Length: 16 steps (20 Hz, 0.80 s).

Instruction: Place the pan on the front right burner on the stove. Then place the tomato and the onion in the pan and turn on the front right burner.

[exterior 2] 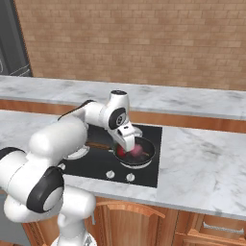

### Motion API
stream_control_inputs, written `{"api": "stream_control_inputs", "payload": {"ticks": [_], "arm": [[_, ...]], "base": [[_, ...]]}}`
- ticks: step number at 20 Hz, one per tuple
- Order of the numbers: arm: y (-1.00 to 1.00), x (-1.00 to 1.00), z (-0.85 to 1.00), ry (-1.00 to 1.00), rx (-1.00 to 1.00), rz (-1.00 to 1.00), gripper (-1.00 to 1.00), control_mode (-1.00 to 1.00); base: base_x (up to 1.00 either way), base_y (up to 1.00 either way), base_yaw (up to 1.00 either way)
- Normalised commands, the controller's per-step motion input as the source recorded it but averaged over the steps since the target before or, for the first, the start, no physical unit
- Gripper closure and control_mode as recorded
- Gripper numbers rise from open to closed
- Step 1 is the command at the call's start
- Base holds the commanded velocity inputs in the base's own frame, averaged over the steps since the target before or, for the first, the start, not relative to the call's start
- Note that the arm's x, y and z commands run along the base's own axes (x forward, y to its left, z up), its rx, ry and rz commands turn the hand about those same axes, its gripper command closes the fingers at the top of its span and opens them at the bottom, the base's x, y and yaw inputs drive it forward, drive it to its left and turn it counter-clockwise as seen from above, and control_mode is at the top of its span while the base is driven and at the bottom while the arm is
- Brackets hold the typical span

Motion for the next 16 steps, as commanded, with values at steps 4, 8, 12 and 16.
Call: {"api": "stream_control_inputs", "payload": {"ticks": [4, 8, 12, 16], "arm": [[-0.04, -0.71, 0.03, 0.02, 0.10, 0.05, -1.00, -1.00], [-0.08, -0.57, -0.01, 0.00, 0.03, 0.09, -1.00, -1.00], [0.00, -0.25, -0.08, 0.00, -0.01, 0.10, -1.00, -1.00], [0.00, -0.14, -0.13, 0.00, -0.04, 0.13, -1.00, -1.00]], "base": [[0.00, 0.00, 0.00], [0.00, 0.00, 0.00], [0.00, 0.00, 0.00], [0.00, 0.00, 0.00]]}}
